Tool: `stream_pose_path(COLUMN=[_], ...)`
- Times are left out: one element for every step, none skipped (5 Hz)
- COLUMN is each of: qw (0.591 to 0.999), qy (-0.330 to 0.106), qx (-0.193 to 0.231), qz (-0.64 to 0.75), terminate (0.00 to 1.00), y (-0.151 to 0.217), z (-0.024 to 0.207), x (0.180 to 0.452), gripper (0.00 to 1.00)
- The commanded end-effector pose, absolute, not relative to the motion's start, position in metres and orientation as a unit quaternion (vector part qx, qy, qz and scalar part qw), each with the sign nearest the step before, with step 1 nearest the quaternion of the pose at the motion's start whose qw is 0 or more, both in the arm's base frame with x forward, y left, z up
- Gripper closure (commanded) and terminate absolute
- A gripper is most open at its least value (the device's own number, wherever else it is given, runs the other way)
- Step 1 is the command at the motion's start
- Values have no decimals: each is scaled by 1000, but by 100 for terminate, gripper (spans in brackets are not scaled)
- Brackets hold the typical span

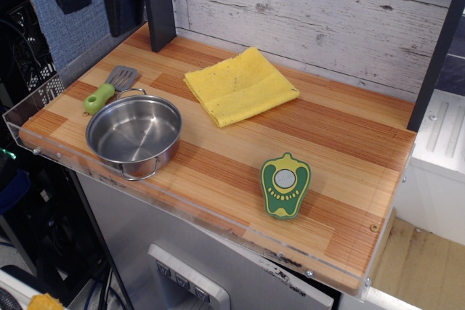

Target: Put the pepper in the pot.

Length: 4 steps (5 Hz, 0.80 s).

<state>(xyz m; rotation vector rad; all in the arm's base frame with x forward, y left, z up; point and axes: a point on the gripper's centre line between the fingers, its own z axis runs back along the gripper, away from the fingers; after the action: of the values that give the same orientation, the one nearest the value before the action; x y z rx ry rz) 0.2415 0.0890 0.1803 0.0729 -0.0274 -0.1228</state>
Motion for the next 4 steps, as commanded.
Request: stream_pose_path(qw=[997, 997, 995, 995], qy=[-14, -16, -14, -2], qx=[36, 41, 37, 24], qz=[-61, -58, -88, -100], terminate=[0, 0, 0, 0], y=[89, 79, 50, 16], z=[180, 179, 165, 137], x=[242, 236, 236, 238], gripper=[0, 0, 0, 0])
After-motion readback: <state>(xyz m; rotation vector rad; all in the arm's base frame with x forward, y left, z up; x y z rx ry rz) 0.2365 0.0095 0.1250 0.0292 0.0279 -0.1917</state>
